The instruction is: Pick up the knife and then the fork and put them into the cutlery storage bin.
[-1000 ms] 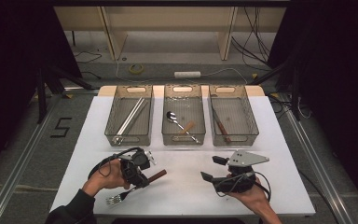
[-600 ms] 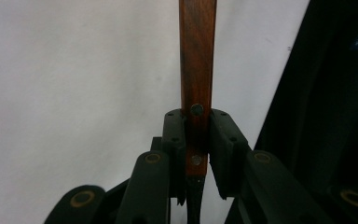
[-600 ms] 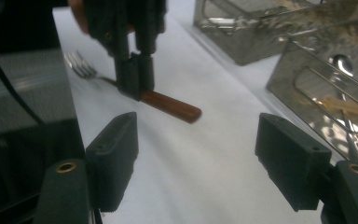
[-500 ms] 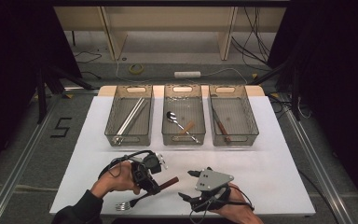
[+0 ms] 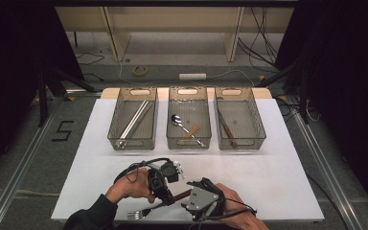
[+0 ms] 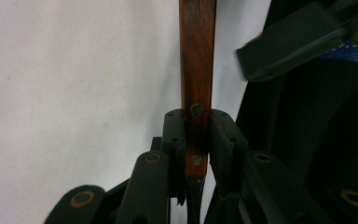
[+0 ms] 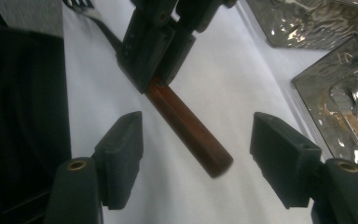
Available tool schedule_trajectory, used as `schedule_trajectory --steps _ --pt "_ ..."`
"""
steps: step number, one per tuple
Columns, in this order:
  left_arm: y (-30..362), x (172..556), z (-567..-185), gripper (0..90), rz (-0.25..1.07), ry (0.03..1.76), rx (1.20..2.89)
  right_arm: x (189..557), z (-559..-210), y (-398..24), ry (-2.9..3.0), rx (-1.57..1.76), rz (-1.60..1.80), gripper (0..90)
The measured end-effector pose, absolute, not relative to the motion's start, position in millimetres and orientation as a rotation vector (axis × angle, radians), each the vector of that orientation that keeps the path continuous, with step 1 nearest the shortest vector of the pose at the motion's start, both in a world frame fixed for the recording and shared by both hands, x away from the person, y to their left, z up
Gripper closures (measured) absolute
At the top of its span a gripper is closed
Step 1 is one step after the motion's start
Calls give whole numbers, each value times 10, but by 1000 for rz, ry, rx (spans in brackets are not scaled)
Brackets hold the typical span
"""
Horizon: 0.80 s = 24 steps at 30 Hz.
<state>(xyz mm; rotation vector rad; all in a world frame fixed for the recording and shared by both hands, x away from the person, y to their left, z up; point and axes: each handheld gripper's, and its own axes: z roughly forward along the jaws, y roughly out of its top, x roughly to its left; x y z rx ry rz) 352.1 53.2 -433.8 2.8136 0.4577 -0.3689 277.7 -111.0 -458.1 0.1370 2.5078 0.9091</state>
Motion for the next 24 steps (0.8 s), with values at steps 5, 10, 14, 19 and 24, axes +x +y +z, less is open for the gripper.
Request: schedule_trajectory --steps 5,10,14,19,24 --pt "490 3511 -4302 767 -368 436 2818 2770 -4629 -1076 2508 48 821 401" --pt "453 3502 -4306 767 -382 438 2817 2747 -4653 -1049 2487 10 796 447" --pt "434 3497 -4307 767 -380 435 2819 2726 -4677 -1034 2468 -6 778 485" --pt "420 3489 -4285 766 -369 428 2828 2706 -4697 -1016 2451 -44 750 537" --pt "410 3480 -4278 767 -369 425 2837 2684 -4701 -1010 2428 -109 713 591"
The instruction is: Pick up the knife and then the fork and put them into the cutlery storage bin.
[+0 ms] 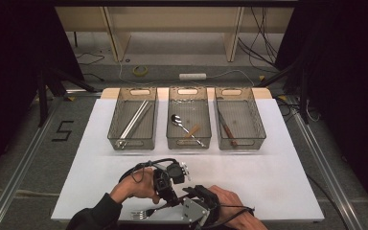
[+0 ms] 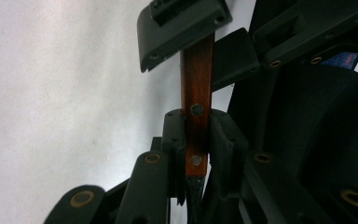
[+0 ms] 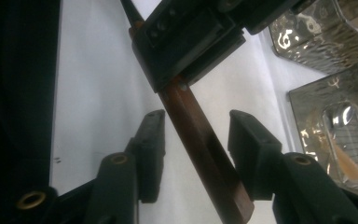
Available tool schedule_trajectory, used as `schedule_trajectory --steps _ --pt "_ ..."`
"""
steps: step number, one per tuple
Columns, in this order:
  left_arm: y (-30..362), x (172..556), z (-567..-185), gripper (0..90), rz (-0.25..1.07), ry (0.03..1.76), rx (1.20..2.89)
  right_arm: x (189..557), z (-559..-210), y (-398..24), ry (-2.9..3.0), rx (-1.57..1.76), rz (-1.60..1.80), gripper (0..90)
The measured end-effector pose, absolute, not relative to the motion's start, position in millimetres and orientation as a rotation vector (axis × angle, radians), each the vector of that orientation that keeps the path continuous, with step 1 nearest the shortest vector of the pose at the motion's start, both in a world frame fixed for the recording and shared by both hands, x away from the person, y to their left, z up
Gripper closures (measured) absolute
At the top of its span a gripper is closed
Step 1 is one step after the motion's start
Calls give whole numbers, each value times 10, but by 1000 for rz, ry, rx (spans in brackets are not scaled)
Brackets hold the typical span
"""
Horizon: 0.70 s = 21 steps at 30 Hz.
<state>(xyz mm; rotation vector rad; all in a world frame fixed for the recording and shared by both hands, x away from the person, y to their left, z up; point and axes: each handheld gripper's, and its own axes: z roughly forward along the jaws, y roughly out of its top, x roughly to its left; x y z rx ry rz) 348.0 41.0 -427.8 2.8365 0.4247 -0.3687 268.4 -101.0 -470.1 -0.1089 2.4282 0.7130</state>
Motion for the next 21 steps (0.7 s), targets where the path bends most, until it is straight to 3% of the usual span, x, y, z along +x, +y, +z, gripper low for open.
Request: schedule_trajectory --steps 21 --pt "380 3414 -4223 758 -313 354 2840 2615 -4697 -1045 2358 -376 605 791"
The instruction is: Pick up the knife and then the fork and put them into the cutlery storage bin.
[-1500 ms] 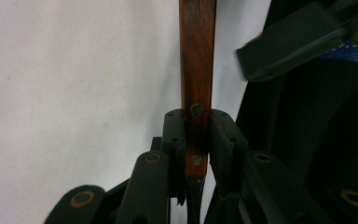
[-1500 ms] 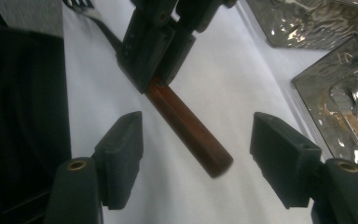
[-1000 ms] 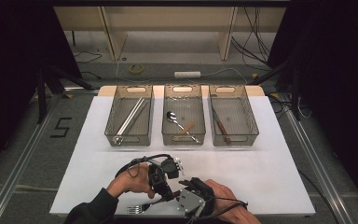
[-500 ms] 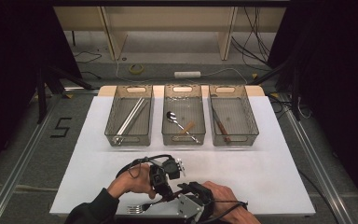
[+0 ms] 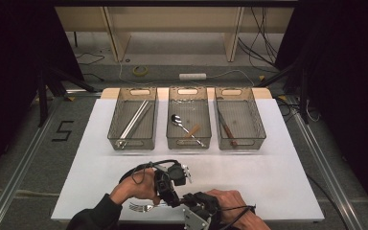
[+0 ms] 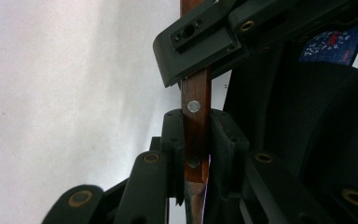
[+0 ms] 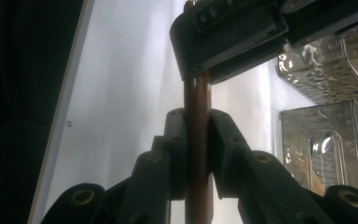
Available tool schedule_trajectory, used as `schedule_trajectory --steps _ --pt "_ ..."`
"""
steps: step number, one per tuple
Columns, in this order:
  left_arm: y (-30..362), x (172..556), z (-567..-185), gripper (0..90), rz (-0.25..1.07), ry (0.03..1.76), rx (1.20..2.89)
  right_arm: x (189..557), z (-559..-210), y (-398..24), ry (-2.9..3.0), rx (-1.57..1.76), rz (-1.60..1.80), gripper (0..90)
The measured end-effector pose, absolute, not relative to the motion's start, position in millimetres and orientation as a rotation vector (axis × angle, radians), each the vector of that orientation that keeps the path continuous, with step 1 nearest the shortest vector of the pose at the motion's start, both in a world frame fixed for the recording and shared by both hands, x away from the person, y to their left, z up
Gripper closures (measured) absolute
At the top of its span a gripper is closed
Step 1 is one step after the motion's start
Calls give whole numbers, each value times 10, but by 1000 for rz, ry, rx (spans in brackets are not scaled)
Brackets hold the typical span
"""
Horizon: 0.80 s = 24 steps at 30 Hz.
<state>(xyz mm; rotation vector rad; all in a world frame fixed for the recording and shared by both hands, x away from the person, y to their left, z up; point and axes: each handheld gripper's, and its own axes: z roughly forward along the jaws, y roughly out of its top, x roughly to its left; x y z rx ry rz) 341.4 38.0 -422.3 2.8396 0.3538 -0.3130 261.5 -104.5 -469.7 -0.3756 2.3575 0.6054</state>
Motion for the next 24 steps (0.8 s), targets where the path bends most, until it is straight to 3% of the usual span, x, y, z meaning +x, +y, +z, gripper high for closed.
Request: schedule_trajectory --steps 8,19,24 --pt "390 3416 -4188 733 -282 347 2809 2617 -4664 -1076 2370 -341 618 812" --pt "531 3450 -4063 391 -127 379 2772 2637 -4677 -1112 2367 -320 588 814" --pt "672 3486 -3974 310 -25 434 2675 2680 -4656 -1179 2361 -288 586 814"
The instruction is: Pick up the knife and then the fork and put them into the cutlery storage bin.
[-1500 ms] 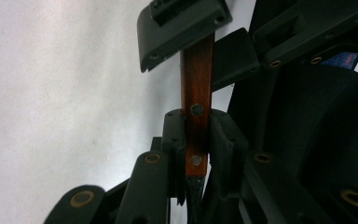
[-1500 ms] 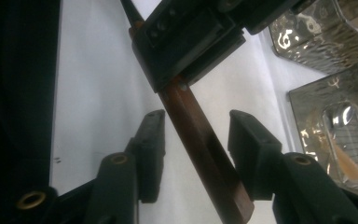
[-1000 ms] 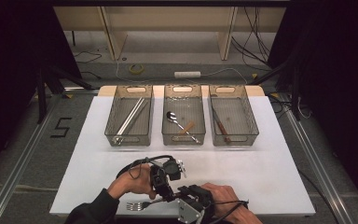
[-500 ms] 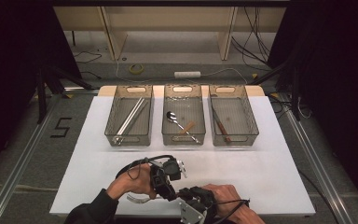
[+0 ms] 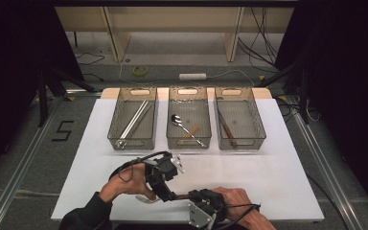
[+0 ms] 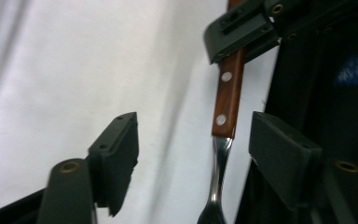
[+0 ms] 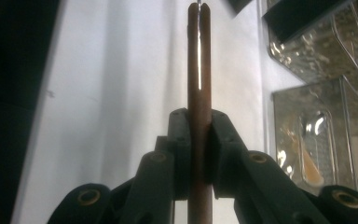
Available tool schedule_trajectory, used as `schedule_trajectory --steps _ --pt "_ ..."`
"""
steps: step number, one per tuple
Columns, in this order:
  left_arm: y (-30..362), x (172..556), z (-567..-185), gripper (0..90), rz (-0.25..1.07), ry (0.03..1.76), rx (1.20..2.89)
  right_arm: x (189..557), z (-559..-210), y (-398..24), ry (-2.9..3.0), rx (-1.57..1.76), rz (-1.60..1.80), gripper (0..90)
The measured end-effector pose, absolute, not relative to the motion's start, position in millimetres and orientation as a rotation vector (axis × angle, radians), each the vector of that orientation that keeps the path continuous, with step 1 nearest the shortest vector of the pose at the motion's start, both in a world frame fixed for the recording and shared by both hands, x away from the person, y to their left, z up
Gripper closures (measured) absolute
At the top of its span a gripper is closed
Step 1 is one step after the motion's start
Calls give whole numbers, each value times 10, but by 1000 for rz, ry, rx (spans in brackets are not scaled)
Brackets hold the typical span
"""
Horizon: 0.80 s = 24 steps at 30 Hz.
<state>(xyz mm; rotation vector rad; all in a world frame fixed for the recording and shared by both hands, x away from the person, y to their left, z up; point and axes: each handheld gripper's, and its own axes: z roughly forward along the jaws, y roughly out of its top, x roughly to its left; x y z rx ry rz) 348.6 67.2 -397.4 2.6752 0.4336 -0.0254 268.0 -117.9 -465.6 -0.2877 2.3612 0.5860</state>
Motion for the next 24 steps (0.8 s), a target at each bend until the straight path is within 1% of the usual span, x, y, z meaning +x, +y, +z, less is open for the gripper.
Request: schedule_trajectory --steps 4,9,14,20,24 --pt "771 3510 -3913 269 37 457 2617 2732 -4639 -1250 2357 -266 575 813" --pt "862 3525 -3865 251 93 476 2576 2795 -4603 -1325 2344 -232 567 813" --pt "974 3532 -3818 234 155 513 2495 2863 -4576 -1399 2348 -199 556 813" --pt "1097 3523 -3780 225 237 558 2352 2946 -4539 -1501 2346 -83 573 813" --pt "1171 3461 -3746 224 315 583 2269 3036 -4496 -1604 2341 34 592 813"
